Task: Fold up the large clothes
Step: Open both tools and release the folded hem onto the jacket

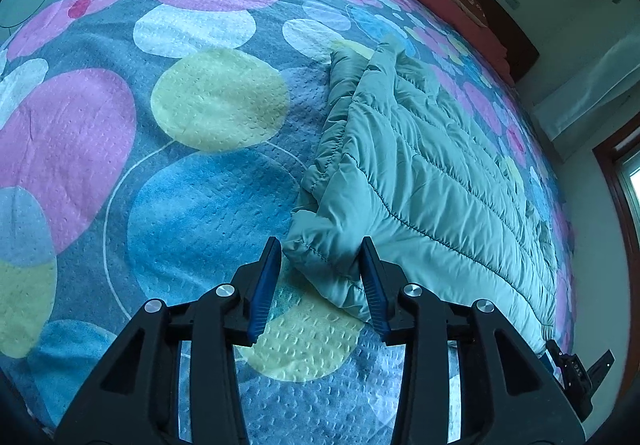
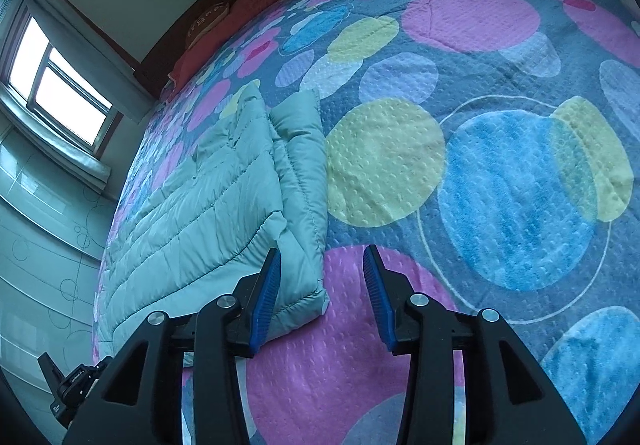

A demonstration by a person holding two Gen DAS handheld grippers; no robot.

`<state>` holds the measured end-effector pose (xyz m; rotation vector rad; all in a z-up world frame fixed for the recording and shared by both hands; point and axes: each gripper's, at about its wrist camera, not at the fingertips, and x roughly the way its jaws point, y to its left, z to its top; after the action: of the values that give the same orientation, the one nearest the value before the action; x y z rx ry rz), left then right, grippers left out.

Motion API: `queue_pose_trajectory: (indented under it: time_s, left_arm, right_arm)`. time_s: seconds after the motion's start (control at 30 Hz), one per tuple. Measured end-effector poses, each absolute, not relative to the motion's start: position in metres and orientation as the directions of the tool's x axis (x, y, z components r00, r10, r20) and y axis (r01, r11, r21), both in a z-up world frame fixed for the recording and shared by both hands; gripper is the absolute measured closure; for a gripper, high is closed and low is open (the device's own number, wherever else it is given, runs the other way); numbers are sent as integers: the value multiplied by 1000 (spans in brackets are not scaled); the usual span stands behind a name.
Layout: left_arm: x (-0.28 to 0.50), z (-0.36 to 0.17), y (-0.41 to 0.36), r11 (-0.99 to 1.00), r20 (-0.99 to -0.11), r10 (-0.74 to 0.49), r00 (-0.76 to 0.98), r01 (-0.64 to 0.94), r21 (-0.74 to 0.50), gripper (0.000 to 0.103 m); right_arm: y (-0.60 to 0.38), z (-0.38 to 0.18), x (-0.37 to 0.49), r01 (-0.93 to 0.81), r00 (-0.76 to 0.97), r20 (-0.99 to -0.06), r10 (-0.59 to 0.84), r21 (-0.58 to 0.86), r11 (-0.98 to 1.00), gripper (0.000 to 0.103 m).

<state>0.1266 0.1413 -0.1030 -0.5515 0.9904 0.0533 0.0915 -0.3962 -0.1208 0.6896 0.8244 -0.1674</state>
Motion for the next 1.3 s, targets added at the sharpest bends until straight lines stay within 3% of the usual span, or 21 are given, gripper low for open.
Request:
queue_pose_trajectory:
  time_s: [0.4,1.03,1.3]
  left_arm:
    - [117,-70,136,902,-792,-138,595,-254,-348,63]
    - [125,-72,124,920,-798,-114,592,-240,-310,63]
    - [129,-82,127,919,-809,-108,578,-254,-303,63]
  right_arm:
    - [-379,-84,87,363,702,-711,41,407,839,60]
    - [-273,-67,143,134,677,-719,159,332,934,61]
    - [-235,-74,173,78,644,-752,140,247,966,61]
